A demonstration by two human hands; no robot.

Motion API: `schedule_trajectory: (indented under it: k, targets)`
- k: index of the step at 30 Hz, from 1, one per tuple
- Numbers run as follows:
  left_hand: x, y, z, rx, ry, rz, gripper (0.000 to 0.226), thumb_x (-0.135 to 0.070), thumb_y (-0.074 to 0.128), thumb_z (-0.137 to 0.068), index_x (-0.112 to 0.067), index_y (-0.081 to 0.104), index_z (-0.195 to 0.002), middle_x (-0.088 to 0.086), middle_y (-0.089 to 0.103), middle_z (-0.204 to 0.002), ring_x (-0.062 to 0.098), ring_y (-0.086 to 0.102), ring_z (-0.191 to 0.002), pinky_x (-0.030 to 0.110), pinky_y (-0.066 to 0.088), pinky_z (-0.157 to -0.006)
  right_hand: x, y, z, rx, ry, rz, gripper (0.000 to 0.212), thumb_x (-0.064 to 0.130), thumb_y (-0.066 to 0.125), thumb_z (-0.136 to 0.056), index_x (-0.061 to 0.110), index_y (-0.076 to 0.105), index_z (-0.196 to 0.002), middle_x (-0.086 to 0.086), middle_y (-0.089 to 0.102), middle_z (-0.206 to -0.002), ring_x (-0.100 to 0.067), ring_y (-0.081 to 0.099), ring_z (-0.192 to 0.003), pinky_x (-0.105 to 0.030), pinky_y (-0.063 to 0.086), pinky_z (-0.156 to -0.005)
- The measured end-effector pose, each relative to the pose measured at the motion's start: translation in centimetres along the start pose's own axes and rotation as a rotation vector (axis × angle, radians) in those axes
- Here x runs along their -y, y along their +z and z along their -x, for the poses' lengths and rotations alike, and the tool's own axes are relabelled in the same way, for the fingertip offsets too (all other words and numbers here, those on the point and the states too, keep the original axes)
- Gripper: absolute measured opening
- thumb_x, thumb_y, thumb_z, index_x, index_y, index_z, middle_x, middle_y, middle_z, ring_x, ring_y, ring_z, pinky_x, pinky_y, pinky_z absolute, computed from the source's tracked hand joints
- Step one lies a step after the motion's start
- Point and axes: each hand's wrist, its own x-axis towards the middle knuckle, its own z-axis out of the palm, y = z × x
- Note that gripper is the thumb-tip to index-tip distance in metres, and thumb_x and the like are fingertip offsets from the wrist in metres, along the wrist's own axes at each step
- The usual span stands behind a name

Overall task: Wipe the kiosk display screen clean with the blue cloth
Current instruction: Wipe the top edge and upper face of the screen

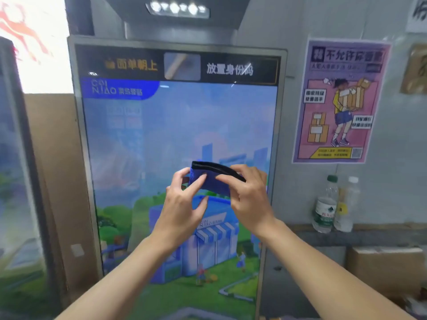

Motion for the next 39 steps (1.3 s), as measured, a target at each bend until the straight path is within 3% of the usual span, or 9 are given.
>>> schedule_trajectory:
  k: [6,11,17,29,32,33,36,37,39]
  targets:
    - [1.3,-4.9,-4.5,-0.062,0.079,-0.234,0.068,-0.004,0.079,-0.075,0.002,0.052,-0.137,0.027,0.038,-0.142,0.039,0.050,-0.123,0.033,0.028,-0.100,2.2,1.4,-7.2,-0.070,-0.193,0.064,0.036,-0.011,0.073,-0.075,0.012,0.077,-0.102,-0.013,0.068,-0.108,-0.037,0.062,-0.084,-0.047,0.040,-0.078]
    - [2.2,-8.8,-8.0,-0.110,0.093,-0.353,0.080,-0.016,0.075,-0.082,-0.002,0.034,-0.149,0.026,0.019,-0.153,0.040,0.031,-0.139,0.042,0.025,-0.110,4.6,2.3,-13.2,-0.150,-0.305,0.142,0.043,-0.011,0.075,-0.069,0.015,0.078,-0.102,-0.010,0.069,-0.106,-0.033,0.064,-0.084,-0.040,0.031,-0.079]
    - [4.4,-12.4,-11.2,-0.159,0.044,-0.359,0.085,-0.024,0.069,-0.089,-0.005,0.018,-0.155,0.021,0.003,-0.156,0.027,0.012,-0.141,0.033,0.011,-0.113,7.8,2.8,-19.2,-0.066,-0.440,0.070,0.043,-0.019,0.069,-0.070,0.004,0.076,-0.105,-0.021,0.067,-0.107,-0.040,0.062,-0.086,-0.049,0.048,-0.076]
    - [8.0,-15.8,-14.7,-0.224,-0.029,-0.409,0.087,-0.022,0.072,-0.086,-0.011,0.020,-0.155,0.018,0.005,-0.156,0.031,0.014,-0.144,0.039,0.020,-0.113,10.7,6.1,-24.9,0.112,-0.471,0.160,0.055,-0.013,0.057,-0.082,0.009,0.062,-0.133,-0.018,0.054,-0.132,-0.041,0.049,-0.115,-0.047,0.040,-0.092]
    - [8.8,-15.7,-14.7,-0.185,-0.060,-0.432,0.090,-0.033,0.068,-0.090,-0.018,0.011,-0.157,0.017,-0.004,-0.159,0.030,0.003,-0.146,0.043,0.017,-0.114,10.9,7.0,-25.1,0.017,-0.385,0.134,0.042,0.017,0.054,-0.101,0.022,0.052,-0.142,-0.010,0.048,-0.143,-0.033,0.038,-0.128,-0.044,0.032,-0.107]
    - [9.1,-15.5,-14.4,-0.191,-0.066,-0.452,0.091,-0.036,0.067,-0.091,-0.022,0.007,-0.158,0.017,-0.009,-0.159,0.029,-0.001,-0.147,0.045,0.018,-0.113,10.9,7.0,-25.1,-0.035,-0.425,0.141,0.039,0.021,0.052,-0.102,0.023,0.054,-0.141,-0.006,0.051,-0.140,-0.027,0.037,-0.128,-0.040,0.031,-0.107]
    - [9.5,-14.6,-13.3,-0.216,-0.062,-0.534,0.090,-0.043,0.060,-0.093,-0.025,0.000,-0.158,0.016,-0.020,-0.160,0.032,-0.006,-0.147,0.051,0.022,-0.109,10.7,6.7,-24.9,-0.062,-0.798,0.377,0.028,0.002,0.055,-0.087,0.011,0.074,-0.107,-0.003,0.065,-0.129,-0.022,0.056,-0.116,-0.033,0.041,-0.094]
    - [9.5,-14.3,-12.9,-0.231,-0.059,-0.543,0.089,-0.042,0.058,-0.094,-0.023,0.000,-0.158,0.015,-0.019,-0.161,0.034,-0.004,-0.148,0.052,0.023,-0.109,10.3,6.7,-25.0,-0.036,-0.863,0.400,0.029,-0.001,0.055,-0.084,0.008,0.074,-0.105,-0.005,0.066,-0.128,-0.022,0.062,-0.114,-0.033,0.045,-0.093]
    - [9.7,-13.5,-12.1,-0.294,-0.064,-0.513,0.086,-0.039,0.059,-0.094,-0.015,0.007,-0.158,0.018,-0.009,-0.163,0.039,0.005,-0.148,0.054,0.026,-0.107,10.2,6.6,-25.1,0.094,-0.818,0.336,0.043,-0.006,0.054,-0.084,0.003,0.067,-0.124,-0.009,0.061,-0.137,-0.025,0.060,-0.123,-0.036,0.047,-0.099]
